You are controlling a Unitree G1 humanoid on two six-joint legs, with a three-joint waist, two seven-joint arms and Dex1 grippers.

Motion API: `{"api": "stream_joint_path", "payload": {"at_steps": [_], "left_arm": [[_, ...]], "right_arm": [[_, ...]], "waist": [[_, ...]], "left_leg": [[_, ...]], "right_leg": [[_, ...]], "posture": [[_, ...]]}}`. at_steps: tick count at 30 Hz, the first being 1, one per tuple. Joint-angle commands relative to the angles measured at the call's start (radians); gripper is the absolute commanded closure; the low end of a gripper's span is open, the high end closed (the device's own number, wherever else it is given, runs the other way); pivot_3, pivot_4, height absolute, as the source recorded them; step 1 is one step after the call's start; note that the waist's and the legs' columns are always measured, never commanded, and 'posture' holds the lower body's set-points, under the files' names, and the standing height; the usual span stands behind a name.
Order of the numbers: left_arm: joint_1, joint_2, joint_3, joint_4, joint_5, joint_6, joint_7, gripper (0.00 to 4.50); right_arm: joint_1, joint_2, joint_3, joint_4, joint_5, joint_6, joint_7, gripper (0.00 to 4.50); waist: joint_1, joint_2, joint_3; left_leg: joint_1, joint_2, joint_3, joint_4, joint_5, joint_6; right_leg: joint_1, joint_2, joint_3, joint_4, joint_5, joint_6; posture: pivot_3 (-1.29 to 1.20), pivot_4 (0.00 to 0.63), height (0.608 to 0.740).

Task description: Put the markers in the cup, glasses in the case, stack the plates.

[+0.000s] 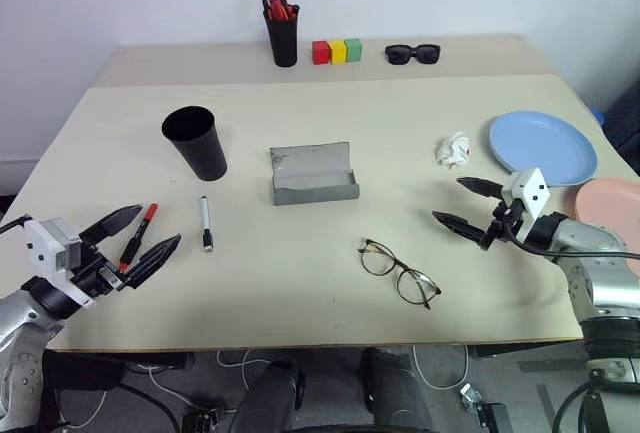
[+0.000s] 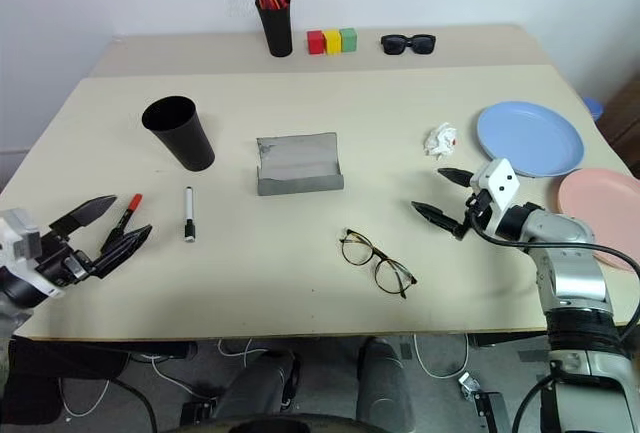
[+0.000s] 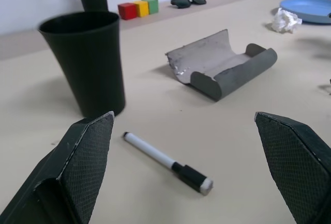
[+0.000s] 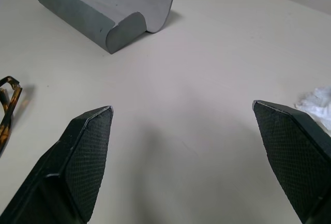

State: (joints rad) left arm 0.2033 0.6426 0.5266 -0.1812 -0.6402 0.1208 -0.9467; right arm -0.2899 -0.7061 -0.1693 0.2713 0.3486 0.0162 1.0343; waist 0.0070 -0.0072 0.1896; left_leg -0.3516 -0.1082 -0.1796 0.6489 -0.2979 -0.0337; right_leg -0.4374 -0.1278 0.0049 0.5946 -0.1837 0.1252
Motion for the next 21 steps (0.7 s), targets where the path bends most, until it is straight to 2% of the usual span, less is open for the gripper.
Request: {"api": "stream_joint_path", "payload": {"at_steps": [1, 11, 18, 21], "left_arm": [[-0.005, 0.005, 0.005, -0.022, 0.004, 0.005, 0.018, 0.0], [0.032, 0.039, 0.079, -0.021, -0.003, 0.079, 0.078, 0.0], [0.048, 0.066, 0.135, 0.026, 0.01, 0.136, 0.121, 0.0], [0.03, 0.084, 0.119, 0.033, 0.033, 0.174, 0.159, 0.0]], "right_arm": [[-0.04, -0.011, -0.009, -0.003, -0.005, -0.023, 0.005, 0.08], [-0.061, 0.021, 0.008, -0.061, 0.004, -0.01, 0.006, 0.08], [0.007, 0.056, 0.069, -0.283, 0.065, 0.037, 0.047, 0.08], [0.034, 0.044, 0.09, -0.405, 0.108, 0.084, 0.081, 0.08]], "waist": [[-0.001, 0.0, 0.0], [-0.001, 0.0, 0.0], [-0.001, 0.0, 0.0], [0.0, 0.0, 0.0]], "left_leg": [[0.0, 0.0, 0.0, 0.0, 0.0, 0.0], [0.0, 0.0, 0.004, 0.0, 0.0, -0.001], [0.0, 0.002, 0.006, 0.0, -0.001, -0.002], [0.0, 0.002, 0.006, 0.0, -0.002, -0.002]], "right_leg": [[0.0, 0.0, 0.0, 0.0, 0.0, 0.0], [-0.002, 0.001, 0.005, 0.0, 0.001, 0.001], [-0.003, 0.003, 0.008, 0.0, 0.001, 0.001], [-0.004, 0.003, 0.008, 0.0, 0.001, 0.001]], "posture": [[0.0, 0.15, 0.74], [0.0, 0.15, 0.74], [0.0, 0.15, 0.74], [0.0, 0.15, 0.74]]}}
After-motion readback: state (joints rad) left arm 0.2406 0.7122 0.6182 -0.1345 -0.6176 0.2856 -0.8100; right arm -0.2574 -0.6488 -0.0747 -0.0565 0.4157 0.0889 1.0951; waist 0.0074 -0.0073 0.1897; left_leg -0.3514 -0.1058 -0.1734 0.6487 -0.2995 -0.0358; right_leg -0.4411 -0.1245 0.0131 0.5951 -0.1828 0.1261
